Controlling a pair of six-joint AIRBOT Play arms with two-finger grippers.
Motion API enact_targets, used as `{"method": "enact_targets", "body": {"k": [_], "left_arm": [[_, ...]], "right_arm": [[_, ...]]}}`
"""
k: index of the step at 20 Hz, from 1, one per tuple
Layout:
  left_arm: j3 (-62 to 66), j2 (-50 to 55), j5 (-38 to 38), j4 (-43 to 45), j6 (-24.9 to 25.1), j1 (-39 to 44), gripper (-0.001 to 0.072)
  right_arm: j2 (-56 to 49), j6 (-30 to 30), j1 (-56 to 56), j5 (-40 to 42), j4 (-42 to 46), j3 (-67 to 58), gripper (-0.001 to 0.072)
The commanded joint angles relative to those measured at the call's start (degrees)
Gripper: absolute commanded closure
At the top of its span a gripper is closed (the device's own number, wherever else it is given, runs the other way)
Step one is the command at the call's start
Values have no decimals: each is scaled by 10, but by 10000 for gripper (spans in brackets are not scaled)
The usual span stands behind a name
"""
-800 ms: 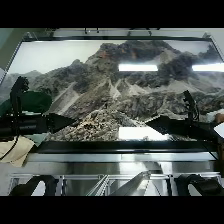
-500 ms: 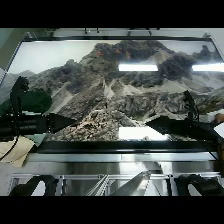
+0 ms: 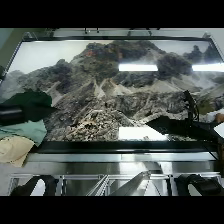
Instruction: Fold the shirts.
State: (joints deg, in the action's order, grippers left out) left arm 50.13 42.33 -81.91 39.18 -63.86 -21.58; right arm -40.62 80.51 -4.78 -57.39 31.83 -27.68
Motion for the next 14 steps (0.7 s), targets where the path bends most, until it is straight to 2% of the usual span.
{"method": "enact_targets", "body": {"k": [1,4,12,13,14], "left_arm": [[105,28,49,159,-23,-97,357],[173,122,48,165,-23,-143,357],[365,449,60,299,-33,-143,357],[390,489,60,309,-33,-143,148],[414,525,59,319,-36,-142,-13]], "right_arm": [[0,0,-1,0,0,0,699],[0,0,-1,0,0,0,699],[0,0,-1,0,0,0,698],[0,0,-1,0,0,0,699],[0,0,-1,0,0,0,699]]}}
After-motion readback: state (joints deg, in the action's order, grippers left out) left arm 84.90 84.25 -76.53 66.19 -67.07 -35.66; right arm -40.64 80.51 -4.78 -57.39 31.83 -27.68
